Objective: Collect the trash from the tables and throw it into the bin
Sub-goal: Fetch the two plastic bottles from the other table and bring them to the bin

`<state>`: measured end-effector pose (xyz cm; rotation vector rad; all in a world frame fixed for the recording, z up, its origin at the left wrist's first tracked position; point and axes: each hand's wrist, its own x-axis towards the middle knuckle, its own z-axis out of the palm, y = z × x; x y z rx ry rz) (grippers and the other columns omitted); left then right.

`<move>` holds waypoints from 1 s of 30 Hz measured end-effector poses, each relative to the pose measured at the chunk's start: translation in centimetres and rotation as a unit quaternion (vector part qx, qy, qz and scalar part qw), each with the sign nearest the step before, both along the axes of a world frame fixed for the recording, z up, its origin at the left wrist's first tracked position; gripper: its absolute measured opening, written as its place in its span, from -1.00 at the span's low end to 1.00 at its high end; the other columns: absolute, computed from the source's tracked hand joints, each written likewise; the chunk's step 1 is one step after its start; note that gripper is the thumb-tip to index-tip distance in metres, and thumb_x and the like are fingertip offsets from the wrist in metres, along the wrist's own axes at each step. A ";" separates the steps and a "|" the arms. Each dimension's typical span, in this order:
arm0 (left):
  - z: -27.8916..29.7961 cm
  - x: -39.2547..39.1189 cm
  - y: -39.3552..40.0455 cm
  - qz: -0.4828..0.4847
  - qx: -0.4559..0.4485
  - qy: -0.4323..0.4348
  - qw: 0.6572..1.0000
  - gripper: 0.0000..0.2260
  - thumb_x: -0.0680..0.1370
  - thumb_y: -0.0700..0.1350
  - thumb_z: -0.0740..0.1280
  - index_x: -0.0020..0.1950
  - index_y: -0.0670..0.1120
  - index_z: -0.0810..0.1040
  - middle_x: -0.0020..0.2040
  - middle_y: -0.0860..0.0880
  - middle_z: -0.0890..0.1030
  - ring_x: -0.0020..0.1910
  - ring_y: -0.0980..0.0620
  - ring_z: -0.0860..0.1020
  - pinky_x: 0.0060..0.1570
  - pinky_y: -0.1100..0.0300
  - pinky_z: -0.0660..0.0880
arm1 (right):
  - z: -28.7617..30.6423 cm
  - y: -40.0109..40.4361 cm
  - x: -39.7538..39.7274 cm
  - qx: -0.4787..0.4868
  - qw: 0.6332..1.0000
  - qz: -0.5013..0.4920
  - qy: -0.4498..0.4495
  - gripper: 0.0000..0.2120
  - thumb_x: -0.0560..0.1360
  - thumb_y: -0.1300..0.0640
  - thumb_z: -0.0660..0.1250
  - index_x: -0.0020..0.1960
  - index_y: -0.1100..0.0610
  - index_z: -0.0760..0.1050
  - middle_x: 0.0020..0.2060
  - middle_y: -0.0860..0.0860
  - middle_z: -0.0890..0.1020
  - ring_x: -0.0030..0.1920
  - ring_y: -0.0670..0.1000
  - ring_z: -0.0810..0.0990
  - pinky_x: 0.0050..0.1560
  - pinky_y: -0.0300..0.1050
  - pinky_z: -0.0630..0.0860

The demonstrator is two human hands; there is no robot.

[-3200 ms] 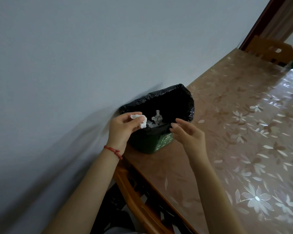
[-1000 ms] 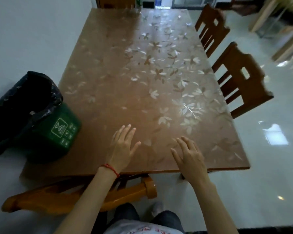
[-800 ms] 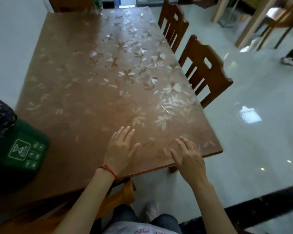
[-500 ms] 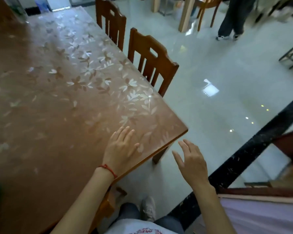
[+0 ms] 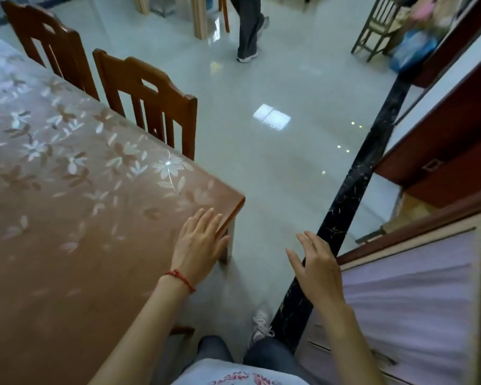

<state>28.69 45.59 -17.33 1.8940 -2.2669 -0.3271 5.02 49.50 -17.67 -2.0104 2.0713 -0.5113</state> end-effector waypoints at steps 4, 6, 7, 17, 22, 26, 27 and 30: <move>-0.3 -2.5 -2.6 -0.013 0.007 -0.007 1.000 -0.50 0.49 0.12 0.07 0.23 -0.17 0.49 0.23 -0.20 0.55 0.24 -0.22 0.48 0.19 -0.17 0.41 | -0.5 -2.2 -2.6 0.000 1.000 -0.017 -0.003 -0.63 0.43 0.13 0.41 0.16 0.30 0.51 0.11 0.24 0.58 0.15 0.23 0.54 0.09 0.11 0.50; -0.5 -4.0 -4.2 -0.014 0.009 0.001 1.000 -0.50 0.50 0.13 0.05 0.25 -0.17 0.47 0.24 -0.20 0.53 0.26 -0.22 0.46 0.22 -0.15 0.39 | -0.6 -3.6 -4.3 0.005 1.000 -0.021 -0.008 -0.63 0.45 0.10 0.38 0.18 0.29 0.50 0.15 0.23 0.56 0.19 0.22 0.51 0.13 0.10 0.48; -0.4 -4.8 -5.1 -0.015 0.005 0.004 1.000 -0.50 0.49 0.12 0.05 0.23 -0.17 0.48 0.23 -0.20 0.55 0.25 -0.22 0.47 0.21 -0.14 0.40 | -0.6 -4.4 -5.2 0.009 1.000 -0.024 -0.014 -0.62 0.47 0.09 0.36 0.20 0.28 0.49 0.17 0.23 0.55 0.21 0.21 0.49 0.15 0.10 0.46; -0.3 -14.3 -14.0 -0.048 0.014 0.021 0.999 -0.35 0.56 0.23 -0.15 0.19 -0.18 0.51 0.15 -0.19 0.59 0.20 -0.23 0.51 0.14 -0.11 0.47 | -0.2 -11.7 -14.3 0.017 0.998 -0.054 -0.018 -0.62 0.47 0.09 0.36 0.22 0.26 0.48 0.20 0.20 0.54 0.23 0.20 0.47 0.17 0.08 0.45; -0.6 -17.5 -18.5 -0.067 0.018 0.016 0.997 -0.34 0.55 0.25 -0.17 0.22 -0.17 0.49 0.19 -0.19 0.57 0.23 -0.23 0.49 0.18 -0.11 0.43 | -0.2 -15.2 -17.2 0.032 0.996 -0.073 -0.027 -0.60 0.51 0.04 0.30 0.27 0.22 0.44 0.26 0.15 0.49 0.29 0.14 0.41 0.23 0.02 0.40; -0.8 -19.3 -23.4 -0.067 0.020 0.012 0.997 -0.34 0.55 0.25 -0.18 0.22 -0.16 0.49 0.19 -0.19 0.58 0.22 -0.23 0.50 0.16 -0.11 0.44 | -0.6 -19.8 -18.9 0.033 0.997 -0.071 -0.021 -0.60 0.49 0.05 0.32 0.25 0.24 0.45 0.23 0.17 0.51 0.26 0.16 0.44 0.21 0.04 0.41; -0.8 -19.7 -24.9 -0.068 0.020 0.014 0.997 -0.34 0.55 0.25 -0.18 0.22 -0.17 0.49 0.18 -0.19 0.58 0.21 -0.23 0.50 0.15 -0.11 0.45 | -0.7 -21.3 -19.2 0.034 0.996 -0.073 -0.021 -0.60 0.49 0.05 0.32 0.25 0.24 0.45 0.24 0.17 0.51 0.27 0.16 0.43 0.22 0.04 0.40; -1.1 -20.8 -29.8 -0.069 0.015 0.020 0.997 -0.34 0.55 0.24 -0.18 0.20 -0.18 0.49 0.17 -0.20 0.58 0.20 -0.24 0.51 0.13 -0.11 0.46 | -0.8 -26.3 -20.2 0.029 0.996 -0.077 -0.019 -0.60 0.50 0.04 0.31 0.26 0.23 0.44 0.25 0.16 0.50 0.29 0.14 0.42 0.24 0.04 0.39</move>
